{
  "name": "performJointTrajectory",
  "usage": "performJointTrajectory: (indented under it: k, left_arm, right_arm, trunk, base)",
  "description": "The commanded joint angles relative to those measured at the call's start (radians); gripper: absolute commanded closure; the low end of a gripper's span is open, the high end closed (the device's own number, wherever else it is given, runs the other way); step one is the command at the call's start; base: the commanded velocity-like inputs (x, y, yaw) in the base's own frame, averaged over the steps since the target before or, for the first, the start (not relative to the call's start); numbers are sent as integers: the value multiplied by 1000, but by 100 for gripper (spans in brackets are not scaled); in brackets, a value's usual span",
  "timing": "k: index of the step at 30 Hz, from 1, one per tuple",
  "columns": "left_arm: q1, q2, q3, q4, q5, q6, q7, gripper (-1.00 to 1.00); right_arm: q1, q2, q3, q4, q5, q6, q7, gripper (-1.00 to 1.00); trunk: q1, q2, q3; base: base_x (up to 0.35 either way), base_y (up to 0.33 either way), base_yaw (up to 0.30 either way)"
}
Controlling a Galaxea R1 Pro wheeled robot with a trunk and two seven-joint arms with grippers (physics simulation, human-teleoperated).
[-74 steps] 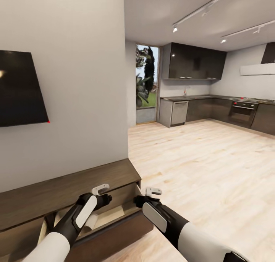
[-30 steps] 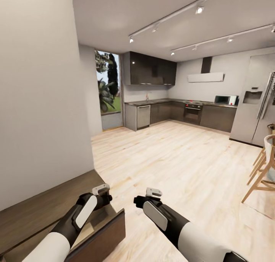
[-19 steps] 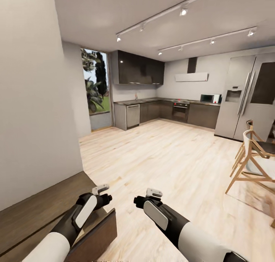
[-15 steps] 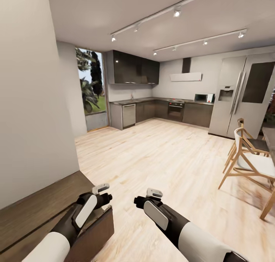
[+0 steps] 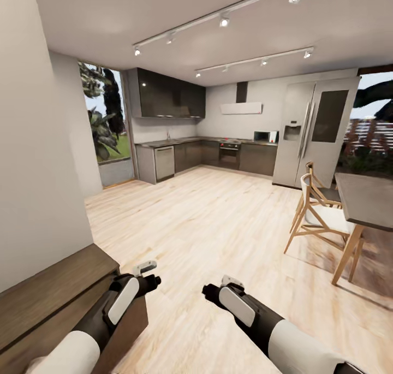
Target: Place each of the two pumpkins and all three candles from the living room inside a cabinet in the living room (use any cabinet), then make sure every cabinet is closed, and position the cauldron so it is next to a table in the living room.
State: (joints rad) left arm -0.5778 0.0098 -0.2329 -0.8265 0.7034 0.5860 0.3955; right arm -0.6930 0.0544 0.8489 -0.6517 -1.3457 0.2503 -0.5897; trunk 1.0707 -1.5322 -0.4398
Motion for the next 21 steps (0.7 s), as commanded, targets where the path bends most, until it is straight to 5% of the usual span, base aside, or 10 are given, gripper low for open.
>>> performJointTrajectory:
  k: [1, 7, 21]
  left_arm:
    - [-1, 1, -4, -2, 10, 1, 9, -100]
    - [-1, 0, -5, -2, 10, 0, 5, -100]
    - [-1, -4, -7, -2, 8, 1, 5, -100]
  right_arm:
    - [0, -17, 4, 0, -5, -20, 7, -100]
    - [9, -102, 4, 3, -46, -115, 104, -100]
    - [13, -112, 4, 138, -73, -158, 257, -100]
  trunk:
    - [0, -1, -2]
    - [0, -1, -7]
    - [0, -1, -18]
  base:
    - [-84, 0, -242]
    - [-23, 0, -243]
    - [-1, 0, -246]
